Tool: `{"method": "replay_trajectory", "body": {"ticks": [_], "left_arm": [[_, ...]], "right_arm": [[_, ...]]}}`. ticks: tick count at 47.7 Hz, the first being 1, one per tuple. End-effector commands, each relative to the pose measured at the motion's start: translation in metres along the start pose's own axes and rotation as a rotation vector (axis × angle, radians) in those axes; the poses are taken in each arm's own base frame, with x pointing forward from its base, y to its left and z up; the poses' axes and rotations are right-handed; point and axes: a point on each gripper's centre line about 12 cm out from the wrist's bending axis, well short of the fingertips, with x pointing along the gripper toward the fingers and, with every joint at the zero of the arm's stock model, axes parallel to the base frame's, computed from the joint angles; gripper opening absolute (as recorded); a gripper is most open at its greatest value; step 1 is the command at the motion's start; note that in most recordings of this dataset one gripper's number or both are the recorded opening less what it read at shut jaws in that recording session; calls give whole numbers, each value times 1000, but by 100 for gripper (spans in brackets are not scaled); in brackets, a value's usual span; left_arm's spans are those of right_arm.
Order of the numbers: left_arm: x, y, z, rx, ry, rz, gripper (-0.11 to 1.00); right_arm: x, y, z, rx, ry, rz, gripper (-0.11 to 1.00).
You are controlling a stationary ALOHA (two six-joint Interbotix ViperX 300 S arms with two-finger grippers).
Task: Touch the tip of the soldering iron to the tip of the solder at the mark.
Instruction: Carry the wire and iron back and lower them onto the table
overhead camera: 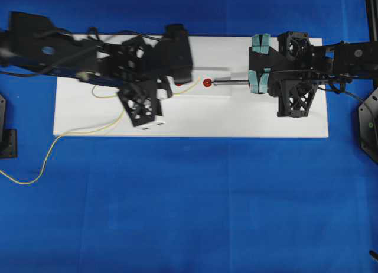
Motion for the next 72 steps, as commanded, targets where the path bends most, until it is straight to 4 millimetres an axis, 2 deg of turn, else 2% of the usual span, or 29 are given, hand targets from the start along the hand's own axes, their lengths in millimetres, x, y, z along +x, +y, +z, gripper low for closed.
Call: {"method": "replay_trajectory", "body": {"ticks": [1, 8, 15, 26, 36, 41, 49, 54, 58, 67, 72], "left_arm": [[-28, -1, 8, 1, -72, -7, 2], [-37, 0, -6, -7, -73, -7, 2], [-41, 0, -12, -4, -88, -9, 2], [-51, 1, -16, -5, -140, -14, 2], [-58, 2, -21, -8, -172, -18, 2], [-60, 2, -25, -8, -191, -20, 2], [-64, -1, -29, -34, -211, -32, 2], [-70, -12, -32, -52, -230, -65, 2], [-77, -28, -36, -62, -244, -109, 2], [-94, -80, -51, -58, -280, -266, 2], [-100, -106, -63, -46, -277, -348, 2]], "right_arm": [[-5, -1, 11, 0, -38, -2, 6], [-6, -1, 12, -1, -49, -2, 6], [-10, -1, 15, 0, -64, -4, 6], [-53, -5, 16, 6, -202, -19, 6], [-90, -5, -5, 37, -340, -23, 6], [-101, -5, -11, 78, -400, -15, 6], [-103, 1, -11, 126, -417, 16, 6], [-107, 17, -7, 132, -444, 79, 6], [-115, 42, -3, 95, -477, 165, 6], [-129, 96, -2, -9, -520, 340, 6], [-124, 120, -6, -45, -486, 404, 6]]}}
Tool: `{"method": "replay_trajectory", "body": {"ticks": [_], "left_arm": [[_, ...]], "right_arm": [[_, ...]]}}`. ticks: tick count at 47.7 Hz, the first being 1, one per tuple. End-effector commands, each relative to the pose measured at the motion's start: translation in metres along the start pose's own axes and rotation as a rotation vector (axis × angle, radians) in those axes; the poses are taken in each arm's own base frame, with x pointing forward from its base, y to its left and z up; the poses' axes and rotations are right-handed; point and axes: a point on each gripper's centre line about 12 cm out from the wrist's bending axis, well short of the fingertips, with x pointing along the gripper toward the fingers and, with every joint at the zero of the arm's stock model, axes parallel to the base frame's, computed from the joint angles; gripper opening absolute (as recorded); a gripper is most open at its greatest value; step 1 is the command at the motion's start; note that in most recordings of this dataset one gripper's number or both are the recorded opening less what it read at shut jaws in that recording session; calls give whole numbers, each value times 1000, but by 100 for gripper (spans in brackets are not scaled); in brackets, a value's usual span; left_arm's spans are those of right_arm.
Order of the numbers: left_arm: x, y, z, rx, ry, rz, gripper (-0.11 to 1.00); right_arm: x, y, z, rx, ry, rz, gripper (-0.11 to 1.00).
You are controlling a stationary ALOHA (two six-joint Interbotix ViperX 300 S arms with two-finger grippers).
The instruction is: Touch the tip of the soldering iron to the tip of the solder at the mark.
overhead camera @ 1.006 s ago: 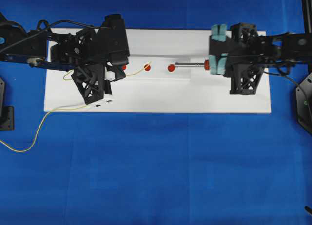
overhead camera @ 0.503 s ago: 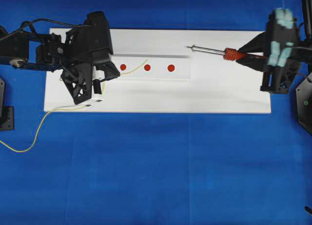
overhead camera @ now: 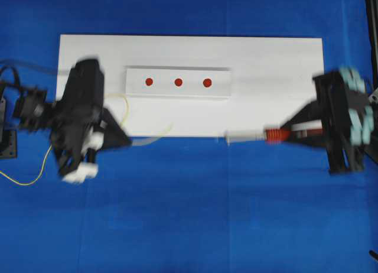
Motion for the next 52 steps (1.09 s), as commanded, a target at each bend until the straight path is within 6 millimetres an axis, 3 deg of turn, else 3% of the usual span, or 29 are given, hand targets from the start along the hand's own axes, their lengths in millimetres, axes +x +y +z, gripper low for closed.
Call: {"method": "replay_trajectory", "body": {"ticks": [1, 12, 19, 31, 43, 52], "left_arm": [[-6, -27, -4, 17, -24, -86, 2], [7, -52, -42, 48, -4, -186, 2], [27, -49, -69, 55, 3, -203, 2], [68, -41, -111, 69, 71, -183, 2], [81, -37, -123, 84, 110, -164, 2], [81, -36, -126, 95, 127, -156, 2]], "right_arm": [[7, 20, 5, -12, 2, 62, 6], [48, 38, -18, 1, 155, 75, 6], [77, 43, -35, 1, 202, 78, 6], [109, 46, -57, -2, 210, 96, 6], [138, 48, -81, 8, 236, 105, 6], [143, 49, -89, 25, 245, 105, 6]]}}
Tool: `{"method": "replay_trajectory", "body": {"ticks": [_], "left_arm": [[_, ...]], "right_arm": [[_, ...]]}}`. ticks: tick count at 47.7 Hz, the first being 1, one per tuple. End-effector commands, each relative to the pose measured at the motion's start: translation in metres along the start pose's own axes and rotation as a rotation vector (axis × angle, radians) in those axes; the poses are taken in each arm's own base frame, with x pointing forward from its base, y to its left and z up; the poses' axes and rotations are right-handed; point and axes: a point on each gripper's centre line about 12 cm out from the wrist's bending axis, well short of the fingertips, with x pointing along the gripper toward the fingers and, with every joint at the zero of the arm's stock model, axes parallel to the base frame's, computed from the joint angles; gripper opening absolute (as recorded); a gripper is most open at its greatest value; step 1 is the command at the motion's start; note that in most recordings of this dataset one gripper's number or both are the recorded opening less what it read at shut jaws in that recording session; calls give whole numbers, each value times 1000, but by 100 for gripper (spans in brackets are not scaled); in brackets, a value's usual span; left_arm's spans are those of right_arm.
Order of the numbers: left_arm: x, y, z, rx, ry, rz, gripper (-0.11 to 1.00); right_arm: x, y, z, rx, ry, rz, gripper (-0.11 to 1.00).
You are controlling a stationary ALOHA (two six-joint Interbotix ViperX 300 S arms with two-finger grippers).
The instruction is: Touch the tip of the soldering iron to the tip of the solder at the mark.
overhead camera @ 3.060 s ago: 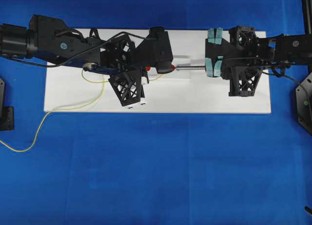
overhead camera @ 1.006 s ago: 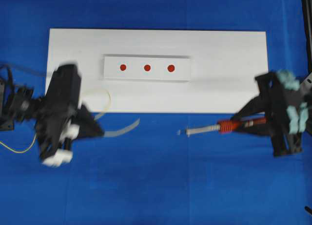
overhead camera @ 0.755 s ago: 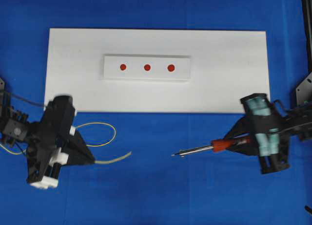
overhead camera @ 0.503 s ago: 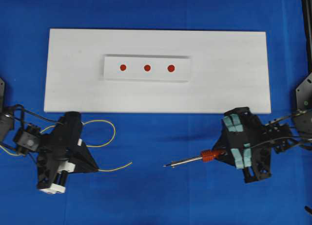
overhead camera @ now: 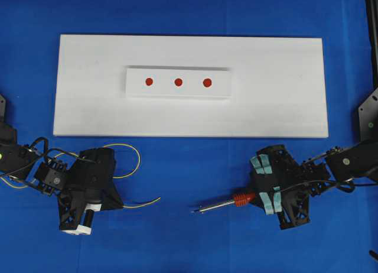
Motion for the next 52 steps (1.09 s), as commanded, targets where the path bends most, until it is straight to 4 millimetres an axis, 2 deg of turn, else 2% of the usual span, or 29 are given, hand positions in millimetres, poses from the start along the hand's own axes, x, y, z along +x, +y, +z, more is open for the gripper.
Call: {"method": "replay_trajectory", "body": {"ticks": [1, 9, 11, 14, 16, 20, 24, 28, 29, 34, 42, 52], "left_arm": [[0, -4, 7, 4, -15, -8, 2], [0, -5, 9, 2, -9, -6, 5], [1, -5, 9, -1, -11, -7, 13], [1, -5, 10, -3, -12, -7, 32], [0, -5, 9, -6, -9, -6, 45], [-2, -6, 10, 0, 3, -2, 71], [-6, -6, 12, 7, 16, 5, 89], [-16, -7, 21, 6, 18, 12, 88], [-20, -8, 24, 7, 18, 13, 88], [-39, -8, 39, 3, 14, 27, 85], [-78, -5, 69, 40, -58, 42, 84], [-132, 12, 102, 121, -232, 89, 83]], "right_arm": [[-1, 4, 6, 10, -25, 12, 6], [0, 4, 6, 15, -24, 11, 7], [0, 4, 7, 19, -24, 11, 7], [0, 4, 7, 29, -26, 10, 11], [-1, 4, 8, 39, -28, 10, 19], [-1, 5, 8, 47, -23, 8, 42], [-7, 7, 14, 46, -30, 11, 68], [-16, 10, 21, 35, -33, 12, 90], [-21, 11, 25, 30, -36, 14, 92], [-42, 15, 40, 10, -47, 11, 86], [-91, 13, 68, -47, -92, -22, 87], [-163, -14, 93, -97, -231, -139, 87]]}}
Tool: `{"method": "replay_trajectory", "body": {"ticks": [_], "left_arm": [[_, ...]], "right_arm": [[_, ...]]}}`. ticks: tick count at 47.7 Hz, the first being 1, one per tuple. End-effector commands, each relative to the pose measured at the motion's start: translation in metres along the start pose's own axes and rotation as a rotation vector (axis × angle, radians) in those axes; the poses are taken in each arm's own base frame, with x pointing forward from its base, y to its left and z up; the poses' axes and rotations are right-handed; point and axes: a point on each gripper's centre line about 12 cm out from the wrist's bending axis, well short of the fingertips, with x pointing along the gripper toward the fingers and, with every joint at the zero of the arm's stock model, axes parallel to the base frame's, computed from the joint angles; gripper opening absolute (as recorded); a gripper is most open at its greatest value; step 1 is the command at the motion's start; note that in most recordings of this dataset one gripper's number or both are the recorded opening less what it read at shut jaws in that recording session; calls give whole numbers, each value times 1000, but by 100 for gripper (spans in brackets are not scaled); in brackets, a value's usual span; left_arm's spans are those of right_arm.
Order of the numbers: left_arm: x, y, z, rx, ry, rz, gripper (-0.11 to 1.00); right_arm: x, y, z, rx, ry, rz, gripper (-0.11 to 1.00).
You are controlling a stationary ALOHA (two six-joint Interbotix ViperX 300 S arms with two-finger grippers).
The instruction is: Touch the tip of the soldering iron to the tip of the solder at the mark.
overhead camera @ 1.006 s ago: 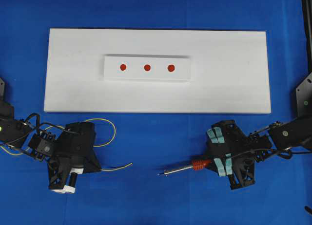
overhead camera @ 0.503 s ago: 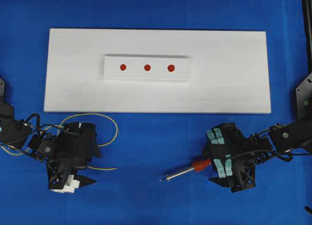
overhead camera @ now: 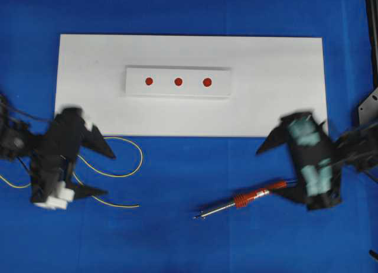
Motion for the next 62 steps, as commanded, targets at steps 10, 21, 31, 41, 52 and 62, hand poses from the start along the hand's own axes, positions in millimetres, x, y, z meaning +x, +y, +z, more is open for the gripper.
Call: {"method": "replay_trajectory", "body": {"ticks": [10, 21, 31, 41, 52, 62], "left_arm": [[-68, 35, 36, 82, -248, 116, 83], [-113, 55, 24, 128, -367, 226, 83], [-133, 67, -8, 122, -418, 303, 83], [-137, 70, -44, 109, -450, 317, 83], [-131, 72, -73, 97, -432, 315, 83], [-129, 73, -76, 92, -443, 314, 83]], "right_arm": [[-85, -49, 25, 10, -251, -169, 87], [-132, -71, 5, 31, -391, -274, 87], [-130, -82, -29, 62, -436, -309, 87], [-109, -87, -54, 87, -475, -290, 86], [-83, -88, -77, 117, -512, -238, 86], [-69, -90, -86, 135, -485, -225, 86]]}}
